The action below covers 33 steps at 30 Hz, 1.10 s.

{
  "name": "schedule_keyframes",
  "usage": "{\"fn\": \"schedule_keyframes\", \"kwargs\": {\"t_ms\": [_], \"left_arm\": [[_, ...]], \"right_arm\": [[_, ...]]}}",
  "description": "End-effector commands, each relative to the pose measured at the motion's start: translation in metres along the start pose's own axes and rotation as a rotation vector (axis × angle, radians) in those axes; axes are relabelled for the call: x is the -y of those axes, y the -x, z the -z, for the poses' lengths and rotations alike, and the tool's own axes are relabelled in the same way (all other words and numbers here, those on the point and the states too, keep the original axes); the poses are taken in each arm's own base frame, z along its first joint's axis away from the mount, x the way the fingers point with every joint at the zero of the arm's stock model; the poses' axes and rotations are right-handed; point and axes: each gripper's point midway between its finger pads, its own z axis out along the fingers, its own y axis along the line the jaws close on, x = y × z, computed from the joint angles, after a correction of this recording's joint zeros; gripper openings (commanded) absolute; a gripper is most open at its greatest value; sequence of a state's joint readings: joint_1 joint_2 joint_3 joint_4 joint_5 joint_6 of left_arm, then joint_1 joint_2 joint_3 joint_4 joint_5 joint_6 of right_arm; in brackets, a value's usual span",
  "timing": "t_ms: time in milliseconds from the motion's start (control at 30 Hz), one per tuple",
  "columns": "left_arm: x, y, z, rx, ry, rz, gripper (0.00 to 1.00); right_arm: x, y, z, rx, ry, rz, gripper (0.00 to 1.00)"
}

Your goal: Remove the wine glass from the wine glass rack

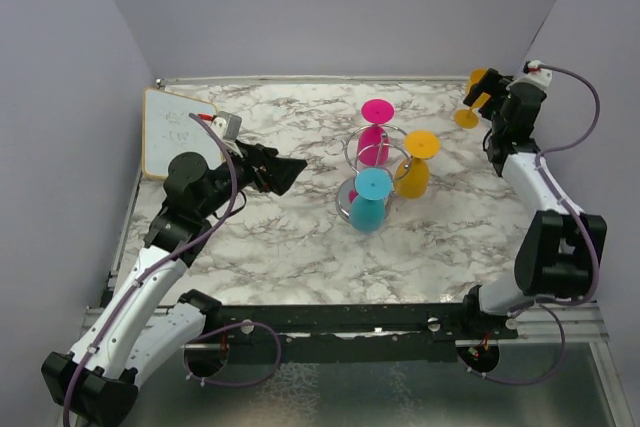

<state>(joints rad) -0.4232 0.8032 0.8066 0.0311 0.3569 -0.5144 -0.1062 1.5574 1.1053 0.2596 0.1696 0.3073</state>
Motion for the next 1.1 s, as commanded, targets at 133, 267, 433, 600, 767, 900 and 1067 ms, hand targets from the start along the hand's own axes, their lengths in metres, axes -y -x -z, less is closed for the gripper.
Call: {"fn": "schedule_keyframes", "kwargs": {"t_ms": [133, 267, 433, 600, 767, 900, 1067], "left_arm": [[0.029, -0.026, -0.003, -0.153, -0.107, 0.346, 0.94], [0.031, -0.031, -0.011, -0.188, -0.100, 0.455, 0.90], [0.047, -0.044, -0.029, -0.201, -0.092, 0.554, 0.85], [0.055, -0.068, -0.047, -0.265, -0.051, 0.645, 0.74], [0.060, -0.074, -0.058, -0.242, -0.018, 0.656, 0.75], [0.066, -0.077, -0.066, -0.244, -0.029, 0.669, 0.69], [0.068, -0.084, -0.077, -0.276, -0.022, 0.681, 0.58]], "right_arm": [[-0.049, 0.025, 0.113, -0.078, 0.287, -0.221, 0.98], [-0.080, 0.046, 0.162, -0.096, 0.467, -0.302, 0.95], [-0.106, 0.076, 0.207, -0.088, 0.642, -0.326, 0.95], [-0.142, 0.101, 0.252, -0.078, 0.924, -0.268, 0.95], [-0.165, 0.107, 0.277, -0.076, 1.058, -0.141, 0.95], [-0.175, 0.101, 0.290, -0.082, 1.126, -0.088, 0.95], [-0.182, 0.091, 0.299, -0.086, 1.186, -0.082, 0.95]]}}
